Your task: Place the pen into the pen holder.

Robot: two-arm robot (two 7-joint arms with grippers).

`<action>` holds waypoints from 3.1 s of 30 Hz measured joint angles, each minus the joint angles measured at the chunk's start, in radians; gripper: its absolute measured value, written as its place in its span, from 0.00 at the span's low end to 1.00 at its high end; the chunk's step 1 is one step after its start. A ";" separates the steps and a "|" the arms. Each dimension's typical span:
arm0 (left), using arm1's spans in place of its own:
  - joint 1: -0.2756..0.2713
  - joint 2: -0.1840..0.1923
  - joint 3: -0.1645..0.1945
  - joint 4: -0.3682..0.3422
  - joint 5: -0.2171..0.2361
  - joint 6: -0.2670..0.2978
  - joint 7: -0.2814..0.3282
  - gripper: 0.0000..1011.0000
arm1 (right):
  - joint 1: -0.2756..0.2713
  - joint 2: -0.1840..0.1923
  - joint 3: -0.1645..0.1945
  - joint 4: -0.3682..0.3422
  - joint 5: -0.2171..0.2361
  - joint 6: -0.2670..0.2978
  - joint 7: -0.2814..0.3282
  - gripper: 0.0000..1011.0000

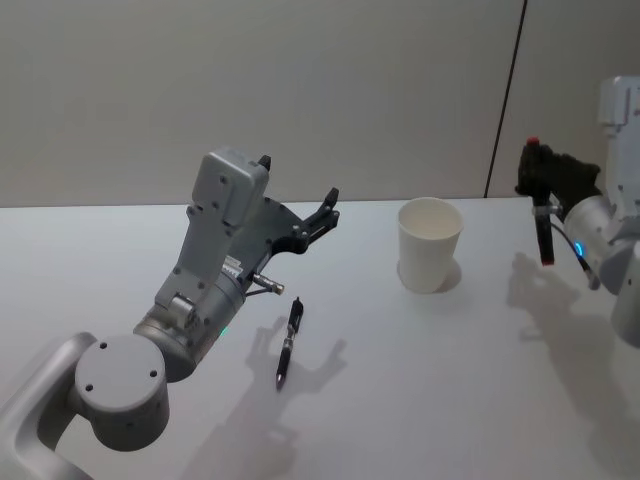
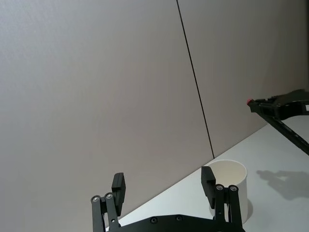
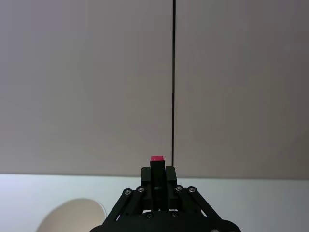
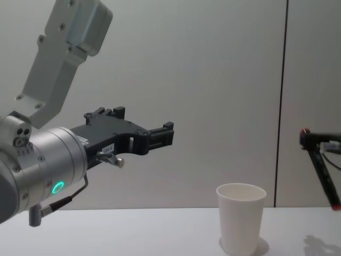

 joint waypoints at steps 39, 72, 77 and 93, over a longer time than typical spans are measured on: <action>0.000 0.000 0.000 0.000 0.000 0.000 0.000 0.99 | 0.280 -0.120 -0.078 0.587 -0.031 -0.699 0.071 0.16; 0.000 0.000 0.000 0.000 0.000 0.000 0.000 0.99 | 0.449 -0.192 -0.103 0.999 -0.017 -0.980 0.084 0.16; 0.000 0.000 0.000 0.000 0.000 0.000 0.000 0.99 | 0.466 -0.198 -0.104 1.044 -0.021 -1.007 0.082 0.16; 0.000 0.000 0.000 0.000 0.000 0.000 0.000 0.99 | 0.492 -0.213 -0.108 1.134 -0.038 -1.058 0.069 0.16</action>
